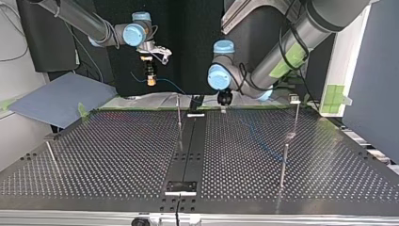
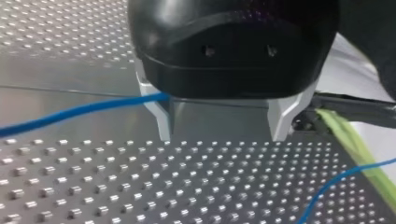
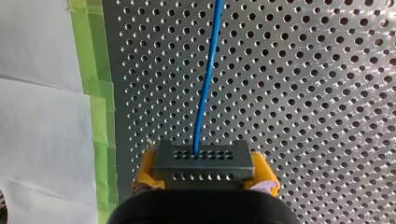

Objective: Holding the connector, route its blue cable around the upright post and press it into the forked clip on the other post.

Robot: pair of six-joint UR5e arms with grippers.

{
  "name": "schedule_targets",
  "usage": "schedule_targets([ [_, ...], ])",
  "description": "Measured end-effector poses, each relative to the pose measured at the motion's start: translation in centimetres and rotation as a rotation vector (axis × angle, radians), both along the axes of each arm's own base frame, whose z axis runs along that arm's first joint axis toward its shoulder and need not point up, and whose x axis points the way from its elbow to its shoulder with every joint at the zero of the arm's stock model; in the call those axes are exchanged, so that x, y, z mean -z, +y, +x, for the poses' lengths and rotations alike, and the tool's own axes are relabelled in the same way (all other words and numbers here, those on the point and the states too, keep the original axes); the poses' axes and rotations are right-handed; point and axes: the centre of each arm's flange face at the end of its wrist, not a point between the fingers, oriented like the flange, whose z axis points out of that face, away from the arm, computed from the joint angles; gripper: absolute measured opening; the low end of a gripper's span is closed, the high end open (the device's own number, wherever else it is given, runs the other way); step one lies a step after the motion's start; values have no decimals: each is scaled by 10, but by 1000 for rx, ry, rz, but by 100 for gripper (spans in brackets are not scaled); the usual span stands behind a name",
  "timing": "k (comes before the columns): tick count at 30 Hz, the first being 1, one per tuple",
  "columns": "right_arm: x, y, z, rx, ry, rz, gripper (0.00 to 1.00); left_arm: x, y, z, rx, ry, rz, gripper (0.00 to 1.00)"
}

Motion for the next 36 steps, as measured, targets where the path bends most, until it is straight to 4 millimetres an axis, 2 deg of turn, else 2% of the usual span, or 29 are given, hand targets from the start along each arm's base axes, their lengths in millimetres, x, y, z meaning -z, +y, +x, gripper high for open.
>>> schedule_targets([
  [15, 0, 1, 3, -19, -6, 0, 0, 54, -20, -11, 65, 61, -20, 100],
  [36, -2, 1, 10, -86, -44, -14, 0, 56, -51, -29, 104, 39, -111, 100],
])
